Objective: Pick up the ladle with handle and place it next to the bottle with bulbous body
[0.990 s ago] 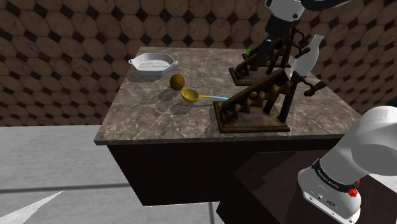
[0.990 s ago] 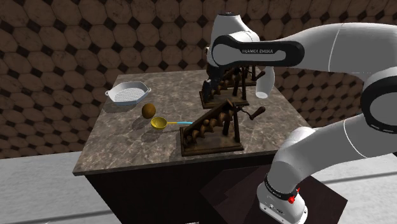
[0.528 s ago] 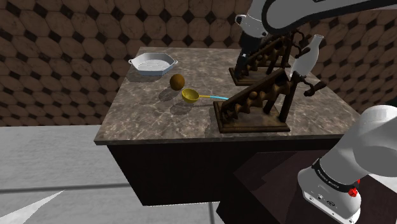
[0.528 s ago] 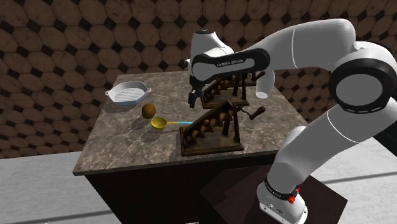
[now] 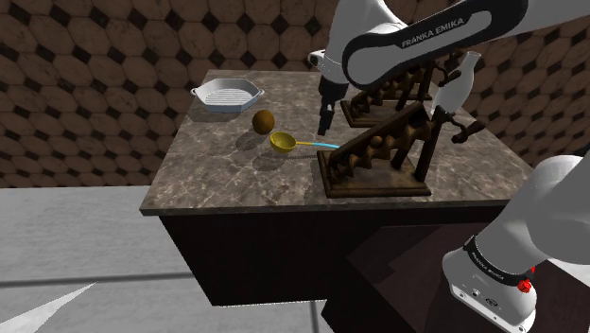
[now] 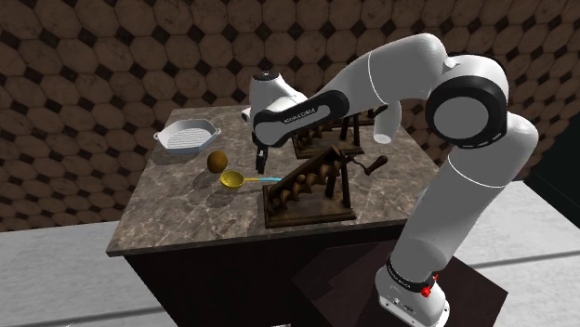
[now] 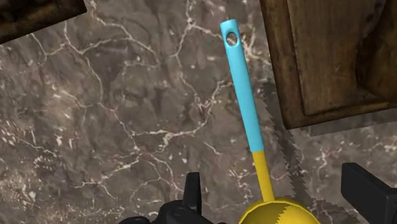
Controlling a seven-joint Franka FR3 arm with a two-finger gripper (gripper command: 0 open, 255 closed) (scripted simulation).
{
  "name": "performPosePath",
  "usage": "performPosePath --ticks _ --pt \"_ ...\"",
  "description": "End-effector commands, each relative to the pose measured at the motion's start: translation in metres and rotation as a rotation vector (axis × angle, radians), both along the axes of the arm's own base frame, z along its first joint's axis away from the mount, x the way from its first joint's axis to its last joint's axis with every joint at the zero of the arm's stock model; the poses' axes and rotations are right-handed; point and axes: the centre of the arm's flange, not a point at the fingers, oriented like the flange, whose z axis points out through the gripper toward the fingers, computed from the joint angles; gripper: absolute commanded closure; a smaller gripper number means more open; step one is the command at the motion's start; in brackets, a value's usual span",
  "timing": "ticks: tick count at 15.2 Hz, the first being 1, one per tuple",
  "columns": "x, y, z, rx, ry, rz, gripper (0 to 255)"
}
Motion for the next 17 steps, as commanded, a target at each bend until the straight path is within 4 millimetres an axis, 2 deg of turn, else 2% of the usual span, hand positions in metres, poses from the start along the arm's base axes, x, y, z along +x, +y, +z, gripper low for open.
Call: performPosePath --ticks 1,5,12,17 --pt "0.01 0.015 -0.018 -0.017 -0.004 0.063 0" --pt "0.028 0.046 -0.052 -0.047 -0.01 0.176 0" --pt "0.034 0.045 -0.088 -0.047 -0.01 0.176 0" --pt "0.035 0.045 -0.091 -0.047 -0.01 0.176 0"
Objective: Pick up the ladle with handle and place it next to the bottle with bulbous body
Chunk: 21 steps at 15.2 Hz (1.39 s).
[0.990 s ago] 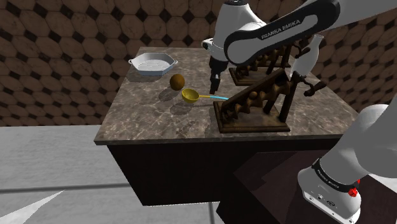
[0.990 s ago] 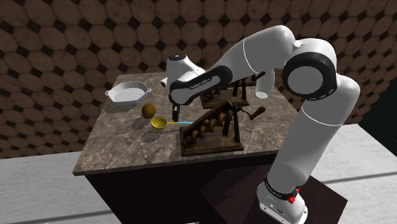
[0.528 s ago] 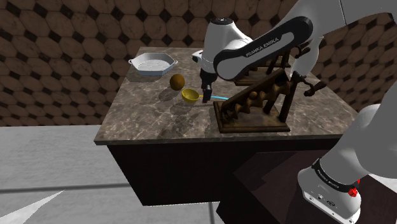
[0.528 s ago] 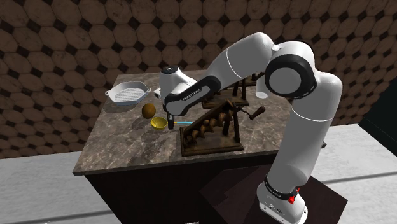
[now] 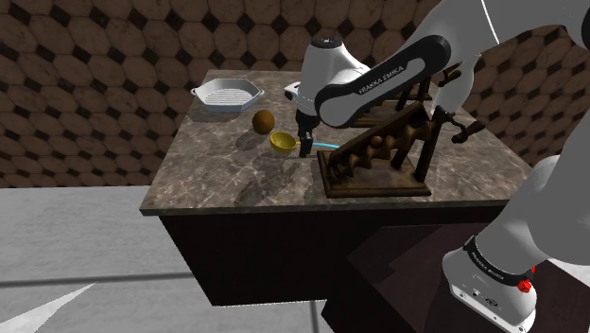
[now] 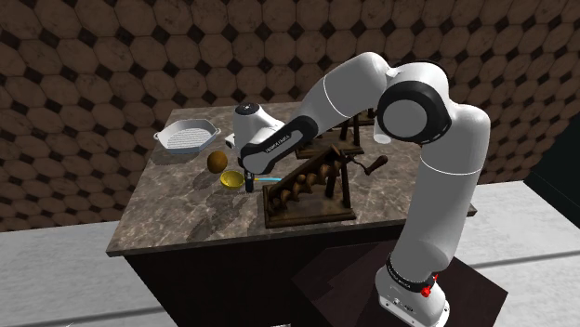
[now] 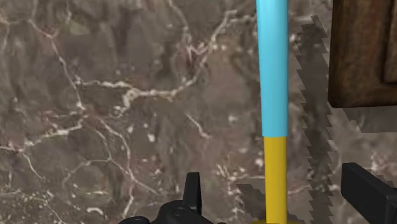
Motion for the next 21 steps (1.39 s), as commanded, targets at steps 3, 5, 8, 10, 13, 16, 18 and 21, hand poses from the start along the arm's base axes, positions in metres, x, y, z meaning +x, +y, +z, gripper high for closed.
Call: performPosePath --ticks 3,5,8,10,13,16,18,21 --pt "0.0 0.0 0.0 0.0 0.0 0.0 0" --pt "0.0 0.0 0.0 0.0 0.0 0.0 255" --pt "0.0 0.0 0.0 0.0 0.0 0.0 255" --pt "0.0 0.0 0.0 0.0 0.0 0.0 255" --pt "0.0 0.0 0.0 0.0 0.0 0.0 255" --pt "0.0 0.0 0.015 0.0 0.0 0.0 255" --pt "0.0 0.0 0.026 0.0 0.0 0.0 255" --pt "0.0 0.0 0.042 0.0 0.0 0.0 255"
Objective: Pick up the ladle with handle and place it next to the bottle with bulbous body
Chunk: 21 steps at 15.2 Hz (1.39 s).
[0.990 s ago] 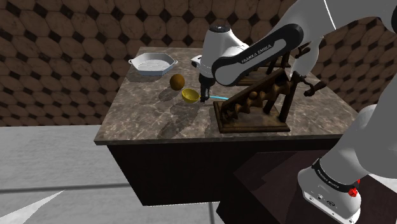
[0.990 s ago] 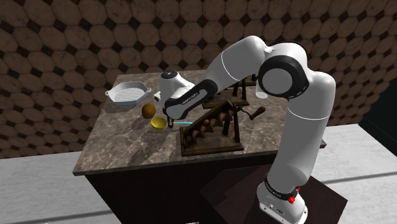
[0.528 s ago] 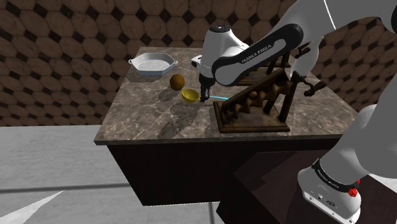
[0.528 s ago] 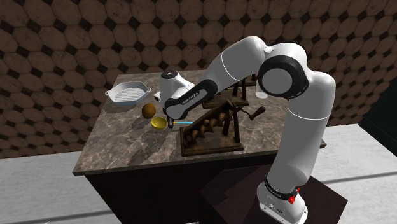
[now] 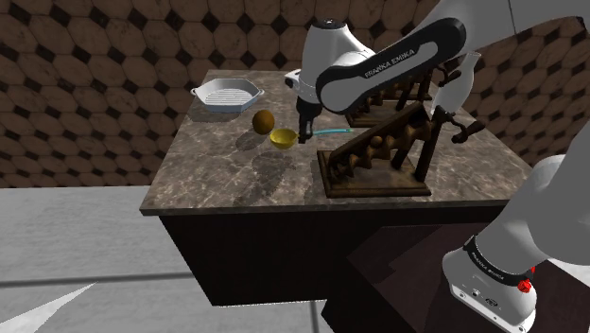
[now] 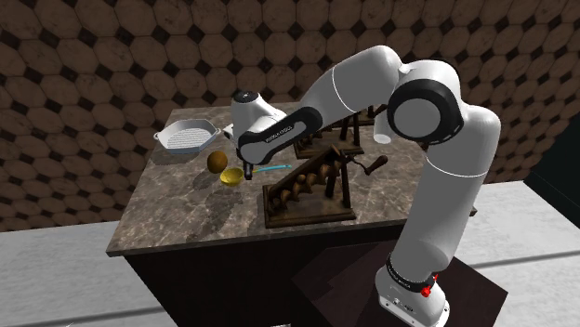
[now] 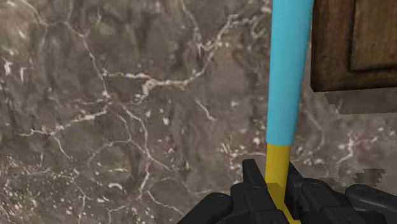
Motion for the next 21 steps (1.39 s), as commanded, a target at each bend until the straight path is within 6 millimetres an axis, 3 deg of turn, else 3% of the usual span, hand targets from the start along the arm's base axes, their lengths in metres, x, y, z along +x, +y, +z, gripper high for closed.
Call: performPosePath --ticks 1,21 --pt "0.0 0.0 0.011 0.0 0.0 0.0 255" --pt "0.0 0.0 0.116 0.0 0.0 0.0 255"
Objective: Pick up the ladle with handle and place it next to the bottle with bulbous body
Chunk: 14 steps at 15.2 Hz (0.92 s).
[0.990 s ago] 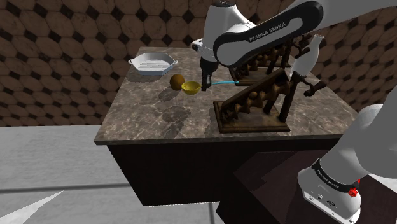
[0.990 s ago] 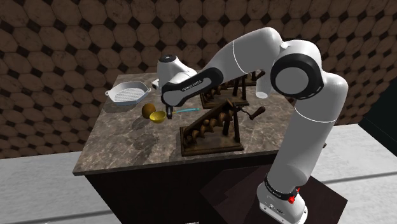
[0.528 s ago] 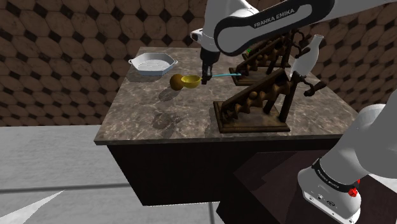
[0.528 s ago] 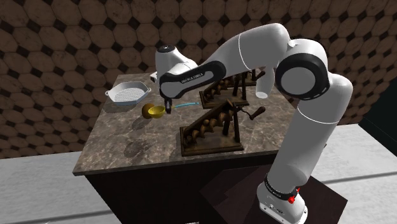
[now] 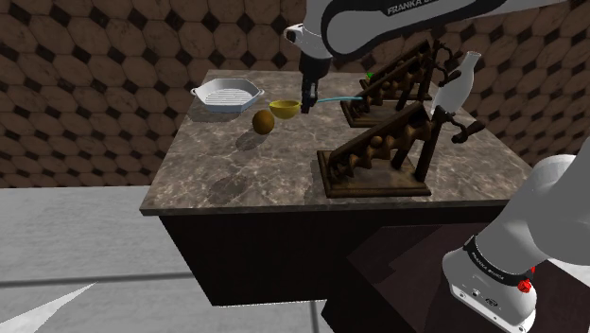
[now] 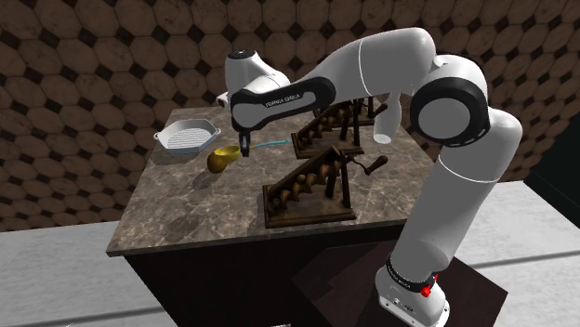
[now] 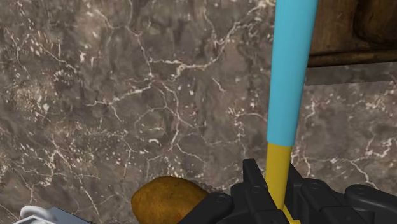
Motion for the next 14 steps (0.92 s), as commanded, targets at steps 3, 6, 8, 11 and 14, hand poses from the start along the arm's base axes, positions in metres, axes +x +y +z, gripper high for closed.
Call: performPosePath --ticks 3,6,8,11,14 --pt "0.001 0.0 0.021 0.0 0.0 0.0 255" --pt "0.001 0.0 0.037 0.0 0.0 0.0 255" --pt "0.001 0.0 0.047 0.0 0.0 0.0 255" --pt "0.001 0.0 0.063 0.0 0.0 0.0 255" --pt "0.001 0.0 0.079 0.0 0.0 0.0 255"
